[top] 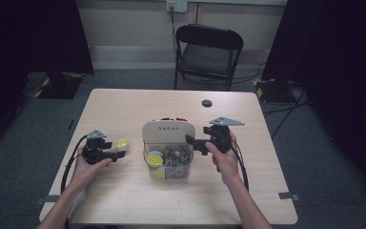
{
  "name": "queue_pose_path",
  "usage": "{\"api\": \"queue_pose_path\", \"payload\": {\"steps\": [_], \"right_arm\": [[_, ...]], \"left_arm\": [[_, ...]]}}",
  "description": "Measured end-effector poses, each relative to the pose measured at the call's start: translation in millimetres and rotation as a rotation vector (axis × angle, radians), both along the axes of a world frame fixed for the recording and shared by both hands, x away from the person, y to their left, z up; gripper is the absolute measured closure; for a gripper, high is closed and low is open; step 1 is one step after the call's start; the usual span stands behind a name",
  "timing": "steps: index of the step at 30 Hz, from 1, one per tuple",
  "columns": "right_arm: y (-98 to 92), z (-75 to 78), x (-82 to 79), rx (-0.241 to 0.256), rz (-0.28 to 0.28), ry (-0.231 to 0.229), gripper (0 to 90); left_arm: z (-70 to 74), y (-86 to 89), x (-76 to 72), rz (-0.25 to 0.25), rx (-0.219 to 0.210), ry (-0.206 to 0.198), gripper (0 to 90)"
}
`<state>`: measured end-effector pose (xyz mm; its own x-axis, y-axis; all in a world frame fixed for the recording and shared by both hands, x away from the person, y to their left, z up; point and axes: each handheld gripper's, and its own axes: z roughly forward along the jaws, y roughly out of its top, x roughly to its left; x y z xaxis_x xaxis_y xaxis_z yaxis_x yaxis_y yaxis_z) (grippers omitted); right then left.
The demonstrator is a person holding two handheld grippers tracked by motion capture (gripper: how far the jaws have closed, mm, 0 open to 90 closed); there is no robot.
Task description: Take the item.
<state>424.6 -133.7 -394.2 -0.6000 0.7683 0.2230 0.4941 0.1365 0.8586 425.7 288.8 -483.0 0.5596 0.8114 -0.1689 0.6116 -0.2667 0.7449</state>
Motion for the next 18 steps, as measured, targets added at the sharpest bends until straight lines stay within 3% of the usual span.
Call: {"api": "queue_pose_path", "payload": {"steps": [5, 7, 11, 12, 14, 18], "right_arm": [[1.4, 0.9, -0.9, 0.000, -0.002, -0.009, 15.1], [2.5, 1.2, -1.8, 0.007, 0.017, -0.008, 17.4], [5.0, 1.0, -0.3, 0.019, 0.042, -0.009, 20.0], [5.4, 1.6, 0.3, 0.025, 0.049, -0.007, 22.1], [6.2, 3.0, 0.7, 0.035, 0.075, -0.009, 32.3], [6.9, 6.1, 1.1, 0.041, 0.095, -0.013, 36.0]], "left_arm": [[-1.3, -7.8, -16.4, -0.032, 0.027, 0.022, 19.3], [-2.5, -9.4, -22.5, -0.037, 0.031, 0.004, 19.4], [-5.6, -14.8, -24.6, -0.049, 0.053, 0.018, 19.5], [-6.0, -16.0, -24.6, -0.060, 0.079, 0.017, 19.7], [-8.2, -18.4, -25.0, -0.087, 0.074, 0.022, 25.3], [-11.1, -23.2, -25.8, -0.098, 0.105, 0.004, 21.9]]}}
